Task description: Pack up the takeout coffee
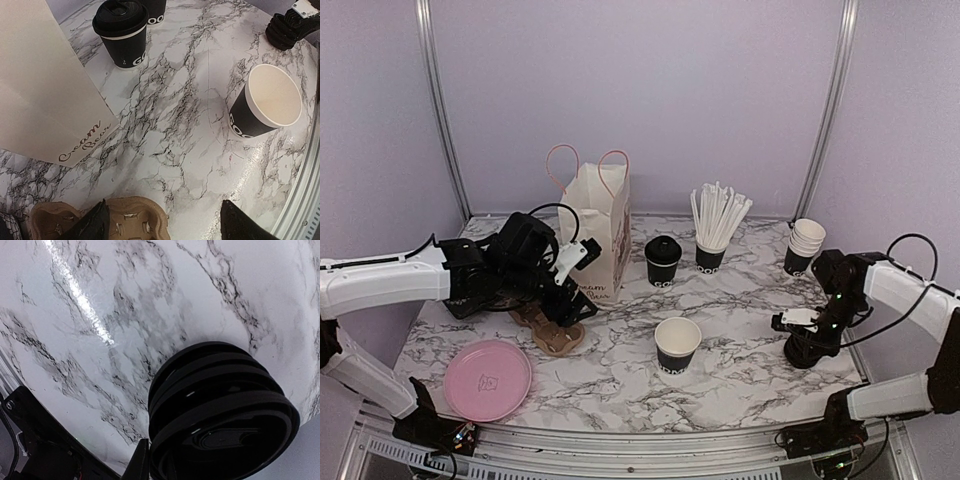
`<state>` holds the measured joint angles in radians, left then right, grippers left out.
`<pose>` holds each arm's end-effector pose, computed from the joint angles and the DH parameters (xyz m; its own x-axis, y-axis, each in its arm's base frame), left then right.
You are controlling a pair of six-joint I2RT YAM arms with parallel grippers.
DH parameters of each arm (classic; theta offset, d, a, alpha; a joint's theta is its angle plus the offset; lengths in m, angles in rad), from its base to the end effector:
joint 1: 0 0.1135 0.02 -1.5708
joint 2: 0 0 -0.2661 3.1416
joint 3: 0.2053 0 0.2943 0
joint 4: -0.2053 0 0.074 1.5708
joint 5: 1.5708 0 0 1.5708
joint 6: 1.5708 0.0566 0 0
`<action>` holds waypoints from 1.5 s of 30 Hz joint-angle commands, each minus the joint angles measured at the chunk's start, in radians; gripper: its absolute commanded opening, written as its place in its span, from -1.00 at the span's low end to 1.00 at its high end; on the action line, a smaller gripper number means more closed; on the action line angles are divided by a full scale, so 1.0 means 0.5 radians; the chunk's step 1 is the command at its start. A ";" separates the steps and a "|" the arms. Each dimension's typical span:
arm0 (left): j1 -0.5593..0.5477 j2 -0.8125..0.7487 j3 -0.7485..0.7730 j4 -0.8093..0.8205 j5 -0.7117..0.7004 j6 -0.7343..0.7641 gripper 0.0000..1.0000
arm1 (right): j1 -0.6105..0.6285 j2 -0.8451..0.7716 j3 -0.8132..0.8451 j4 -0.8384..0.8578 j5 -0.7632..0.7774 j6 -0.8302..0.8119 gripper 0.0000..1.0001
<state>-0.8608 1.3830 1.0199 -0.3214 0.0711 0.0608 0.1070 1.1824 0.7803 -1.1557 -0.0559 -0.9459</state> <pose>0.2329 -0.2772 0.2462 -0.3632 0.5156 -0.7760 0.8159 0.5782 0.0022 0.2080 0.0255 0.1717 -0.4946 -0.8675 -0.0529 -0.8691 0.4941 0.0221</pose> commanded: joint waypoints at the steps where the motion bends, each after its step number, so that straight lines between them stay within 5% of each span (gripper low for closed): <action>1: 0.010 0.030 0.076 -0.046 0.033 0.016 0.54 | -0.008 -0.083 0.151 -0.130 -0.044 0.019 -0.79; 6: 0.010 0.027 0.080 -0.046 0.034 0.016 0.54 | -0.011 -0.141 0.249 -0.228 -0.176 0.011 -0.81; 11: -0.008 -0.074 0.024 0.213 0.090 -0.034 0.51 | 0.011 -0.082 0.576 -0.255 -0.781 -0.043 -0.82; 19: -0.343 -0.228 -0.199 1.379 -0.050 -0.161 0.74 | 0.227 0.050 1.013 -0.153 -1.821 -0.129 -0.81; 27: -0.538 0.231 -0.055 2.259 -0.100 -0.016 0.77 | 0.274 0.013 1.041 0.025 -2.558 -0.017 -0.86; 34: -0.549 0.538 0.101 2.495 0.103 0.079 0.76 | 0.278 0.038 0.939 -0.003 -2.842 -0.020 -0.80; 45: -0.569 0.936 0.493 2.619 0.513 0.020 0.76 | 0.288 0.007 0.884 0.022 -2.878 0.032 -0.78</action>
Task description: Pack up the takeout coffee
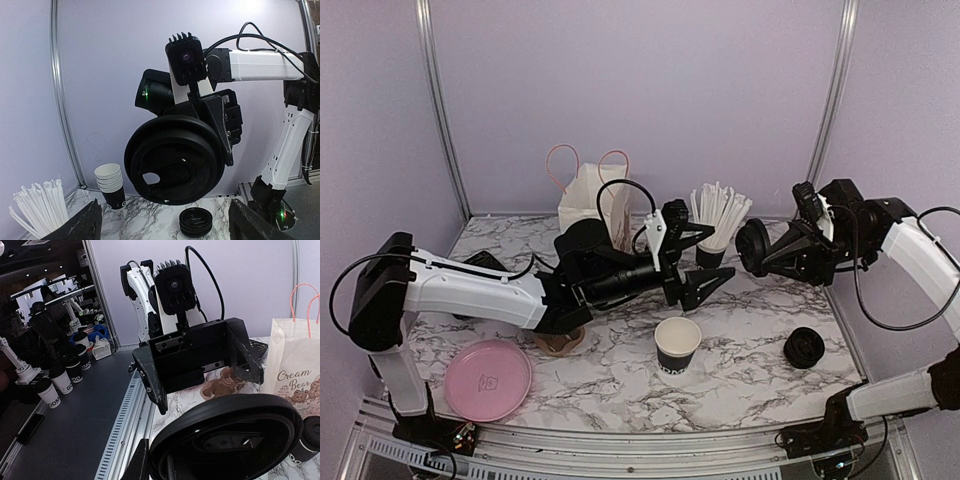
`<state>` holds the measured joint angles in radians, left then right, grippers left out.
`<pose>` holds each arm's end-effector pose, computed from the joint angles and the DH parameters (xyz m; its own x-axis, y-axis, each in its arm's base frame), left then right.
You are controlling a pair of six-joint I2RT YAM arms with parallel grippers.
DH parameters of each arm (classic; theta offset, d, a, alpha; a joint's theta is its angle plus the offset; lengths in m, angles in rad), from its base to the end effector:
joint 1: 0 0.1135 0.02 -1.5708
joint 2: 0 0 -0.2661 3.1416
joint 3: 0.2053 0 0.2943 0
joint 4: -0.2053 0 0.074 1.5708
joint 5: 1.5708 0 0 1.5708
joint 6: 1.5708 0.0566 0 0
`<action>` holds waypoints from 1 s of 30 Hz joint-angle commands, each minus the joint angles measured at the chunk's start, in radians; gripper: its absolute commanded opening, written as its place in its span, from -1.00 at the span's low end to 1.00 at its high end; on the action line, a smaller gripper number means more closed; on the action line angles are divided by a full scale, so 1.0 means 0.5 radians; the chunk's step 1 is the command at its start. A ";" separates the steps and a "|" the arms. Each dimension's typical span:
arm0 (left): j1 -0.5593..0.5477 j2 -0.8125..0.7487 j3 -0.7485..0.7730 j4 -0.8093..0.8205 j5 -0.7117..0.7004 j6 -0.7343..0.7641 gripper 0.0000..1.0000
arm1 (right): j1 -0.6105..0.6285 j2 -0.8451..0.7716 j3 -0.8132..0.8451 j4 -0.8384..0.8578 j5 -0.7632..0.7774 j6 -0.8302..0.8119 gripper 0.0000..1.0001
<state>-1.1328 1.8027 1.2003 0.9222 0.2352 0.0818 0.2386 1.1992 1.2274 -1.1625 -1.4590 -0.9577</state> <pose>0.1895 -0.4358 0.2992 0.2125 -0.2664 -0.9401 0.9603 0.2347 0.1506 0.2235 0.1122 0.3568 -0.1512 -0.1307 -0.9798 -0.9703 -0.1699 0.1724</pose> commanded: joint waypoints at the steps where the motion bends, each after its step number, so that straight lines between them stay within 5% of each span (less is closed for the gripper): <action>1: -0.026 0.123 0.164 0.129 0.202 -0.032 0.76 | 0.026 -0.029 -0.017 0.046 -0.066 0.073 -0.78; 25: -0.054 0.358 0.428 0.013 -0.001 -0.096 0.79 | 0.040 -0.055 -0.071 0.069 0.005 0.136 -0.74; 30: -0.054 0.373 0.456 -0.040 0.043 -0.091 0.64 | 0.040 -0.050 -0.066 0.072 0.011 0.140 -0.74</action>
<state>-1.1534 1.9656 1.3800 0.9207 0.2577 0.0360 0.2489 1.1904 1.1923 -1.1374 -1.4540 -0.8978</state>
